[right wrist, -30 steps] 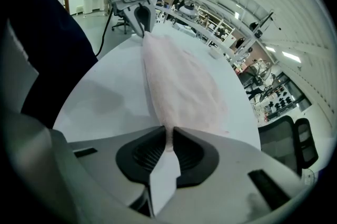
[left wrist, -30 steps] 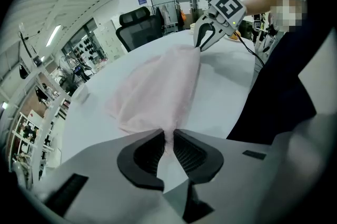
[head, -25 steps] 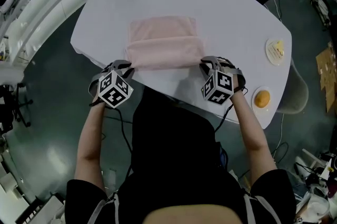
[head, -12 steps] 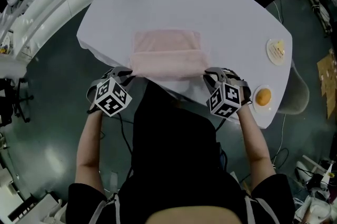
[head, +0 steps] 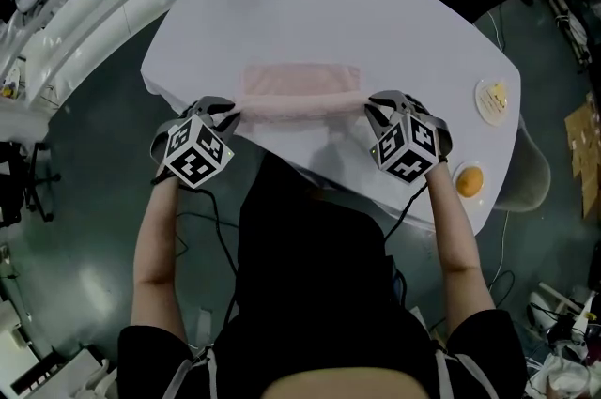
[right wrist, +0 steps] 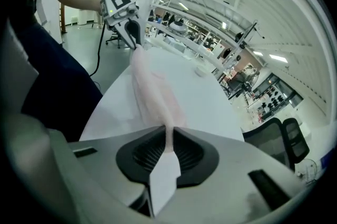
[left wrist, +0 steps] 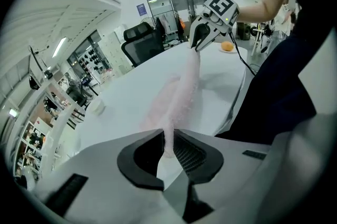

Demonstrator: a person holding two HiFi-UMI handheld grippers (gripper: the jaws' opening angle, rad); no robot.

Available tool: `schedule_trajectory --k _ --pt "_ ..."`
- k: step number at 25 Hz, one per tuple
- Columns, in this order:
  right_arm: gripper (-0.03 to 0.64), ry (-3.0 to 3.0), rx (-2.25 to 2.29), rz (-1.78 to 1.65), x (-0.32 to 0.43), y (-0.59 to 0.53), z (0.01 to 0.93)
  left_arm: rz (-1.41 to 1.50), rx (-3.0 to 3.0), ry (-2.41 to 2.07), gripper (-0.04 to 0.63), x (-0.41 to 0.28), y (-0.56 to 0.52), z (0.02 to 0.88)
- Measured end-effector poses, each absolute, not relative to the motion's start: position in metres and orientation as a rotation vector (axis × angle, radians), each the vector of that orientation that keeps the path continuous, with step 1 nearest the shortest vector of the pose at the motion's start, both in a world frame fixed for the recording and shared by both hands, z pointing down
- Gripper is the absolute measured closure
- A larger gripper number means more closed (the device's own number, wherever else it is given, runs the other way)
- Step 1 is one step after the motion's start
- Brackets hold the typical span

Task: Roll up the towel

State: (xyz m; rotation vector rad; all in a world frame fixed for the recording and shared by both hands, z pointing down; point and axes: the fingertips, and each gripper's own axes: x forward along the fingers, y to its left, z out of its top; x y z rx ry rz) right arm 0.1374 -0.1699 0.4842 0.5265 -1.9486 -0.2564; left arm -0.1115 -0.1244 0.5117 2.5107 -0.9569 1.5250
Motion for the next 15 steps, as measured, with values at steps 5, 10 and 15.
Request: schedule_trajectory --k 5,10,15 --pt "0.566 -1.932 0.541 -0.236 0.132 -0.205 0.488 1.531 2.515 -0.938 0.536 -0.119 -0.159 0.511" --pt "0.566 -1.906 0.548 -0.208 0.129 -0.242 0.498 1.553 2.508 -0.914 0.537 -0.123 -0.197 0.519" --pt "0.566 -1.871 0.542 -0.163 0.125 -0.277 0.517 1.59 2.498 -0.867 0.535 -0.127 -0.235 0.534"
